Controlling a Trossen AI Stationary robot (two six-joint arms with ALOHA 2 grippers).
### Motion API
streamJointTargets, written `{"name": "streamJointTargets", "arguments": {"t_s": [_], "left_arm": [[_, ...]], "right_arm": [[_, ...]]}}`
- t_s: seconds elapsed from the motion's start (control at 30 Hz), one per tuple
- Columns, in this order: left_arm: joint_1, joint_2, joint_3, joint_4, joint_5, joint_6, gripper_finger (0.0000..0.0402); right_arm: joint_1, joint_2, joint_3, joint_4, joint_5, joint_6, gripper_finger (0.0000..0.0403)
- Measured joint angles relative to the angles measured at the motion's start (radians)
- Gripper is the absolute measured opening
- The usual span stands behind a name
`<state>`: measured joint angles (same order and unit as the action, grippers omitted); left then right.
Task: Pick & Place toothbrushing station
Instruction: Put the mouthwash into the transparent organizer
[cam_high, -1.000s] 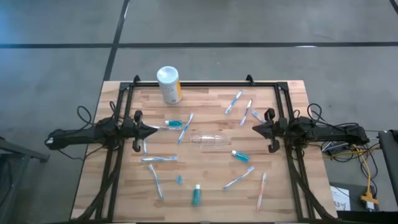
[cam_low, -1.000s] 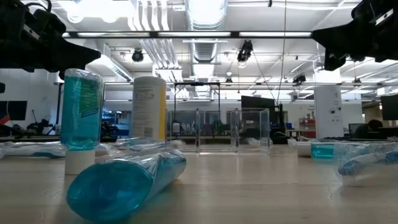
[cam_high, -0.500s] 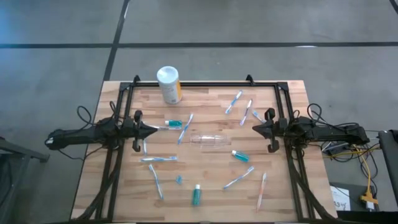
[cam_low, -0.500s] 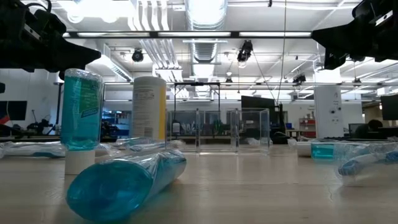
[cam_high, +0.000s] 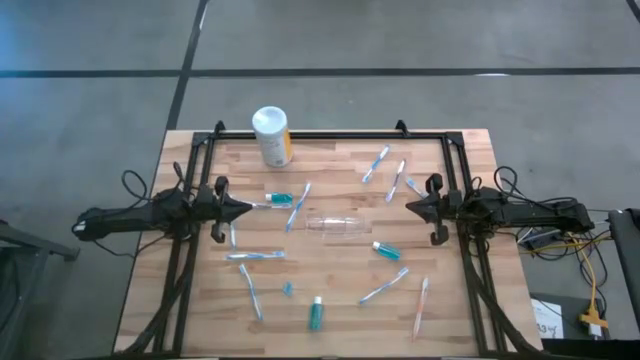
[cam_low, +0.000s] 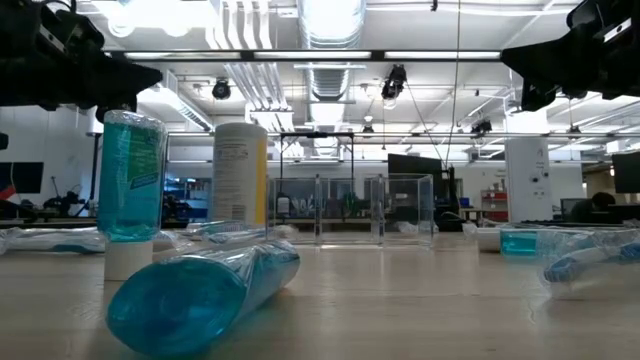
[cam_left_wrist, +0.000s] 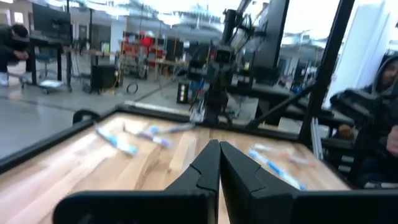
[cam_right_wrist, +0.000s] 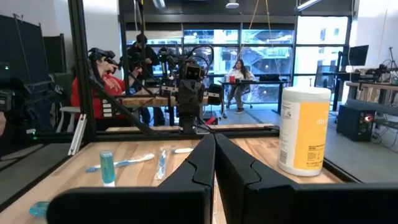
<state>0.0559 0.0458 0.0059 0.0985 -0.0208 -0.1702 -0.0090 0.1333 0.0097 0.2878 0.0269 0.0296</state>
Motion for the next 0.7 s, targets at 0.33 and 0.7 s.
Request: {"name": "streamJointTargets", "arguments": {"t_s": [0.33, 0.7], "left_arm": [[-0.018, 0.176, 0.136, -0.007, -0.005, -0.05, 0.0003], [-0.193, 0.699, 0.585, -0.338, -0.159, -0.178, 0.0002]], "right_arm": [[0.0, 0.0, 0.0, 0.0, 0.0, -0.016, 0.0008], [0.0, 0.0, 0.0, -0.029, 0.0, -0.025, 0.0008]]}}
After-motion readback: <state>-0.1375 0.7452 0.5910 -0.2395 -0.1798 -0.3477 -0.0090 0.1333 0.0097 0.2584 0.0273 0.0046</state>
